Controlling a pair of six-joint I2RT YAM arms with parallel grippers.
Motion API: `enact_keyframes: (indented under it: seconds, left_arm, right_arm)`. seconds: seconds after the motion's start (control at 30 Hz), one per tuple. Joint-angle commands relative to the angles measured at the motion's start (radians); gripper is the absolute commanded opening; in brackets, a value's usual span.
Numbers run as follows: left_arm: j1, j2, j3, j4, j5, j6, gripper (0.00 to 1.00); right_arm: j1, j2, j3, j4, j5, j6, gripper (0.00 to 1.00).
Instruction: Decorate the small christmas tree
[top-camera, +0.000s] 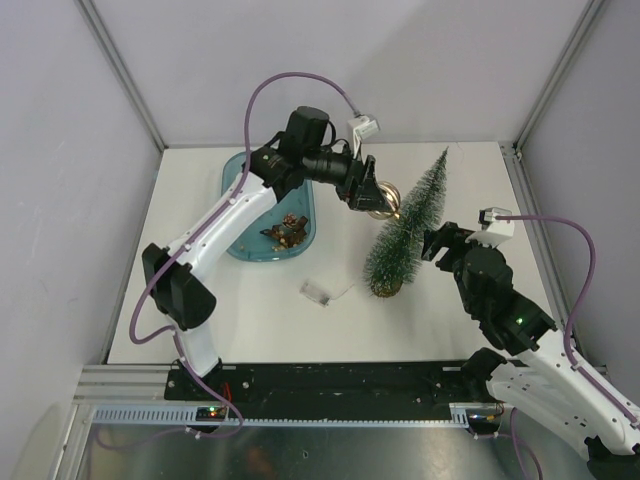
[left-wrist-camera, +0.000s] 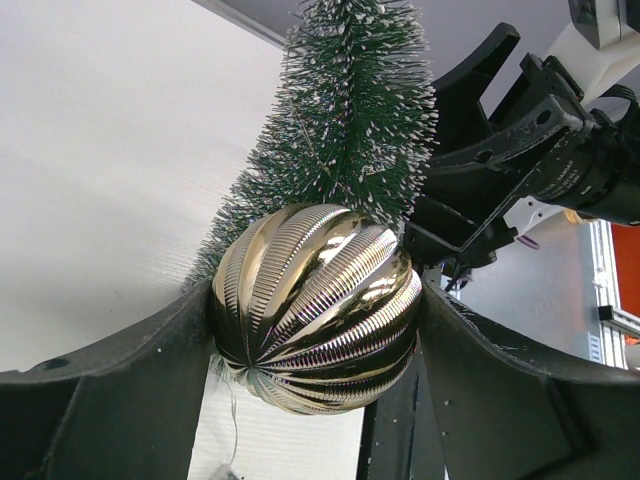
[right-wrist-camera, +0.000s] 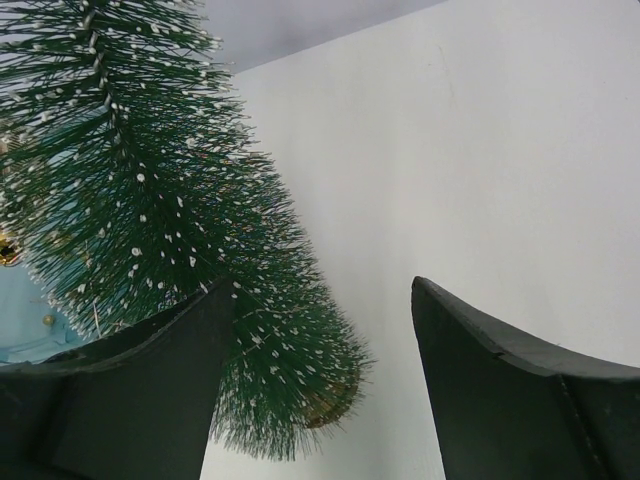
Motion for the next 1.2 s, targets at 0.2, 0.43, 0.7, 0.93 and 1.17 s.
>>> enact_keyframes:
  seconds: [0.2,0.43,0.7,0.93,1.17]
  left_arm:
    - [-0.051,-0.029,0.049,0.006,0.017,-0.007,0.45]
    - [-0.057,-0.024,0.04,0.007,0.0,0.002,0.44]
    - [-0.057,-0.049,0.043,-0.01,-0.039,0.027,0.44]
    - [-0.058,-0.091,0.016,-0.047,-0.047,0.034,0.44]
    - [-0.061,-0.095,0.017,-0.049,0.001,0.0,0.44]
  right_arm:
    - [0.001,0.0,-0.012,0.053,-0.008,0.0,0.74]
    - [0.001,-0.004,-0.015,0.051,-0.01,0.002,0.73]
    - [0.0,-0.005,-0.019,0.053,-0.01,0.0,0.72]
    - [0.0,0.001,-0.027,0.063,-0.014,-0.001,0.71]
    - [0.001,-0.002,-0.028,0.067,-0.015,-0.001,0.69]
